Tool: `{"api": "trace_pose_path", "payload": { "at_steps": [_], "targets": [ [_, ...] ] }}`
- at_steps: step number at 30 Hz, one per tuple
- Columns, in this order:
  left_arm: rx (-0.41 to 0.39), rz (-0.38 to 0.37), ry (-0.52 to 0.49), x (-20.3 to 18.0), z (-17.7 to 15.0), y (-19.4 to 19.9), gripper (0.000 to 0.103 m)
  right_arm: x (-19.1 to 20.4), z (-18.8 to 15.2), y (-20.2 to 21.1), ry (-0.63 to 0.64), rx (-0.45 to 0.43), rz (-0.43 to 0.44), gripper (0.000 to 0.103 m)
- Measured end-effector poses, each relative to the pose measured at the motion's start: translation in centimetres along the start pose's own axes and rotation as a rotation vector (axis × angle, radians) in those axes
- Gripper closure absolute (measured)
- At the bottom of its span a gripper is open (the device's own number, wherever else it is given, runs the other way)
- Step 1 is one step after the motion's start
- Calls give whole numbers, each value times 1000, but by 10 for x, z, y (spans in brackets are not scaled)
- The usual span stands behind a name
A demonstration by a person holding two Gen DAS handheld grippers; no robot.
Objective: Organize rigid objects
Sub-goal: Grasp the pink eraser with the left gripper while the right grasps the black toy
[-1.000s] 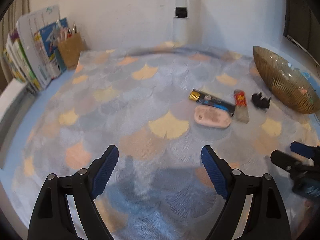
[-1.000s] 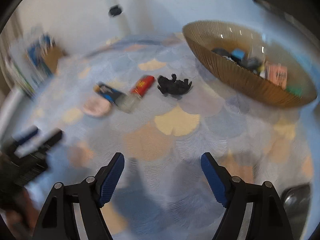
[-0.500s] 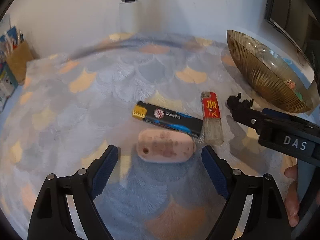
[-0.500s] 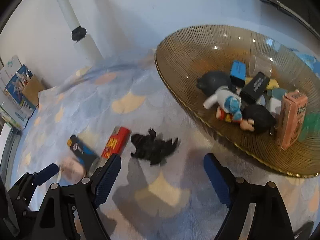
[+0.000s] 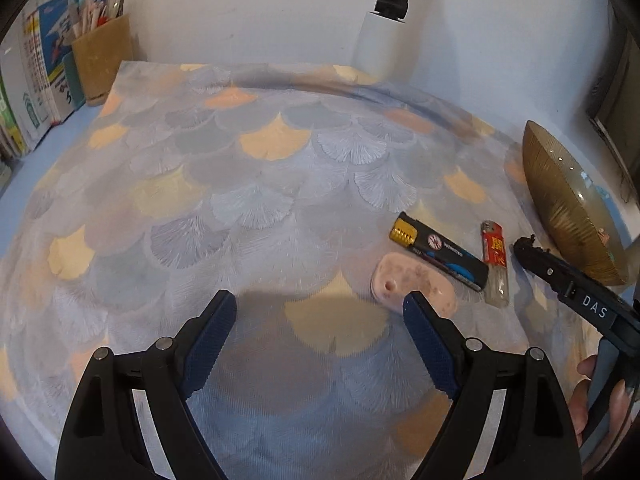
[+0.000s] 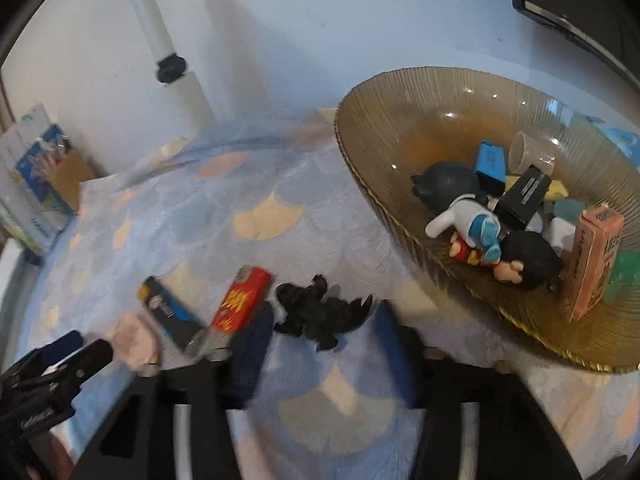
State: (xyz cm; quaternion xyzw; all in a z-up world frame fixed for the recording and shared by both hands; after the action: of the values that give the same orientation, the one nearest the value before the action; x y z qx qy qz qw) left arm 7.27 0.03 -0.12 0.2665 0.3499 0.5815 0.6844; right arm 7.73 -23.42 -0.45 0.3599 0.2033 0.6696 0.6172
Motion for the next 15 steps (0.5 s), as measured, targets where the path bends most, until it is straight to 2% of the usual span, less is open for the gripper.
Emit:
{"api": "trace_pose_path", "payload": {
  "at_steps": [3,7,11,15],
  "targets": [
    [3,-46,-12,-9,-5,4,19,0,-8,7,-1,11,40,58],
    [25,-82,-94,-39,-6,-4,18,1,-15,14,5,19,74,58],
    [24,27,-194,-58,-2,-17,18,-3,-21,21,0,45,96,58],
    [28,55,-172,-47,0,-16,18,0,-31,27,7,85,150,58]
  ]
}}
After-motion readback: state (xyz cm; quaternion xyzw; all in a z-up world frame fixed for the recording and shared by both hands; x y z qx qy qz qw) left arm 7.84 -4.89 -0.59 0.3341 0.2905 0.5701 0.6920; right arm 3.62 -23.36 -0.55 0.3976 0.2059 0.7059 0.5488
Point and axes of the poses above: each gripper's, at about its wrist camera, not at the fingertips, and y roughly against the way its jaws point, x to its left, z to its top, the point moved 2 cm from there along -y, roughly the way its jaws point, and after that the axes turned 3 degrees about -x, right-handed, at the moved point
